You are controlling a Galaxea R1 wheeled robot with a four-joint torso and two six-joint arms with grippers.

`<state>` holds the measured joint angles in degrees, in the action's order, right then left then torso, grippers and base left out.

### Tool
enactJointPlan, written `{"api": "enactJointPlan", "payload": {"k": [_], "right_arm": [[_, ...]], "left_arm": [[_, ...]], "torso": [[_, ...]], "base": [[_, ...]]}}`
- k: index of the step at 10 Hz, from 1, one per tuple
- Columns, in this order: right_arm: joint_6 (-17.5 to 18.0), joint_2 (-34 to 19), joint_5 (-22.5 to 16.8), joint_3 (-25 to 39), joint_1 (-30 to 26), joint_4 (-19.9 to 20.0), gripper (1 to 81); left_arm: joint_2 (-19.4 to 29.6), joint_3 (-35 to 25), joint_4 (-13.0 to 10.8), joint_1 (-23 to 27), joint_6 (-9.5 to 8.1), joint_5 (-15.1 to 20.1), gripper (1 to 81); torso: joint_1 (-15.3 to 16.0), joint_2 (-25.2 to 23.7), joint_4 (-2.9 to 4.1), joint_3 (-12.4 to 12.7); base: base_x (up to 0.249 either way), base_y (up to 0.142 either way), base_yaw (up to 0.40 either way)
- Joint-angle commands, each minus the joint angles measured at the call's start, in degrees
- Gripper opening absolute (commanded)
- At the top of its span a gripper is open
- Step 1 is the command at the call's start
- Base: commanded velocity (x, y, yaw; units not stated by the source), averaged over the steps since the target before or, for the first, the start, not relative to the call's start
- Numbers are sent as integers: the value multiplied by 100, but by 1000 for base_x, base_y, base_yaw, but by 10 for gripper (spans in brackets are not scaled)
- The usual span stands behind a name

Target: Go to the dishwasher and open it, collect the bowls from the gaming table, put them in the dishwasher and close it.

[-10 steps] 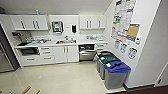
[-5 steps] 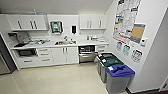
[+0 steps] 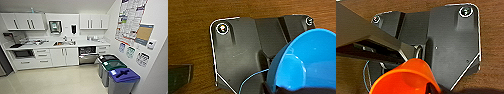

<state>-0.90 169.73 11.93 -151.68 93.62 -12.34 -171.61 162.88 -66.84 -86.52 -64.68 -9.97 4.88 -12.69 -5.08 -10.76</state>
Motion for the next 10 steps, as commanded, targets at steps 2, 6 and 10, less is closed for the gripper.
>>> {"api": "enactJointPlan", "payload": {"k": [2, 6, 10], "right_arm": [[-24, -51, -279, -1, -155, -93, 10], [-24, -33, -279, -1, -164, -102, 10], [-24, -24, -279, -1, -172, -137, 10]], "left_arm": [[47, 34, 22, 210, 8, 197, 10], [65, 34, 22, 210, 8, 197, 10], [74, 34, 31, 209, 8, 197, 10]], "torso": [[0, 0, 0, 0], [7, 5, 0, -2], [-2, 5, 0, -2]], "base": [[242, 0, 0], [213, 0, 0], [168, 0, 0]]}}
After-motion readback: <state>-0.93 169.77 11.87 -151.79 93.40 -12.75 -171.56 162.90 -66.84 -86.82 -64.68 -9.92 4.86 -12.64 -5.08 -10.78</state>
